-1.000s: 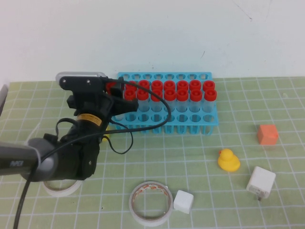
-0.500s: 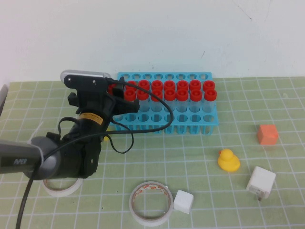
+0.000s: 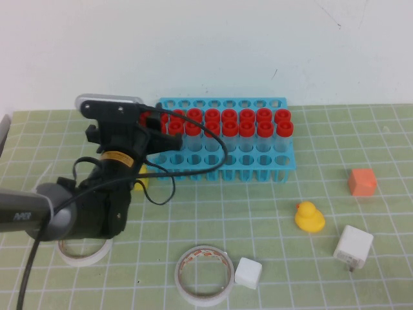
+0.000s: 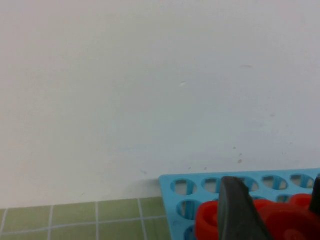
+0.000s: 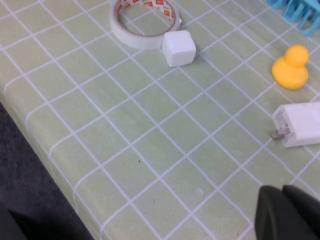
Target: Place the test tubes
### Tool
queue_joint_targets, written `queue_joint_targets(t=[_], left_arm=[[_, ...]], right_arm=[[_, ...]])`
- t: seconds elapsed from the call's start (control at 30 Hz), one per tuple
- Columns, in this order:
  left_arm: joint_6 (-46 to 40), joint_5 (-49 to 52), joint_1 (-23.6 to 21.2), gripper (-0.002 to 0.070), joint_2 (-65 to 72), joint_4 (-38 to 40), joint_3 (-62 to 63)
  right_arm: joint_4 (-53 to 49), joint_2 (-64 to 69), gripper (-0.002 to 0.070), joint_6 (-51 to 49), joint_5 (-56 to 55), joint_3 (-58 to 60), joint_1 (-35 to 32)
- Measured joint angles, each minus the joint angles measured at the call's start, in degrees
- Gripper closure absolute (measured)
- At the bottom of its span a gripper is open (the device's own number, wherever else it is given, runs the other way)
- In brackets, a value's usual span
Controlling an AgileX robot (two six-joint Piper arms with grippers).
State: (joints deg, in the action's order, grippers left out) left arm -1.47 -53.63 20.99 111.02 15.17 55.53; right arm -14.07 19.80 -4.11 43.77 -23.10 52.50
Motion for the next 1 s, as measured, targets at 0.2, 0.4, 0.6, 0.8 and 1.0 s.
queue_joint_targets(t=[0.2, 0.4, 0.6, 0.8, 1.0], left_arm=[[6.7, 1.6, -2.6, 0.0418, 0.0, -5.4, 0.0], [8.1, 1.4, -2.7, 0.0418, 1.8, -10.8, 0.0], [8.2, 1.1, -2.7, 0.0418, 2.0, -11.3, 0.2], [8.2, 0.4, -2.7, 0.0418, 2.5, -11.5, 0.5], [8.2, 0.0, -2.7, 0.0418, 3.7, -11.5, 2.0]], right_arm=[[0.0, 0.0, 0.0678, 0.0, 0.0, 0.0, 0.0], [0.0, 0.0, 0.0677, 0.0, 0.0, 0.0, 0.0], [0.0, 0.0, 0.0676, 0.0, 0.0, 0.0, 0.0], [0.0, 0.0, 0.0678, 0.0, 0.0, 0.0, 0.0], [0.0, 0.0, 0.0678, 0.0, 0.0, 0.0, 0.0]])
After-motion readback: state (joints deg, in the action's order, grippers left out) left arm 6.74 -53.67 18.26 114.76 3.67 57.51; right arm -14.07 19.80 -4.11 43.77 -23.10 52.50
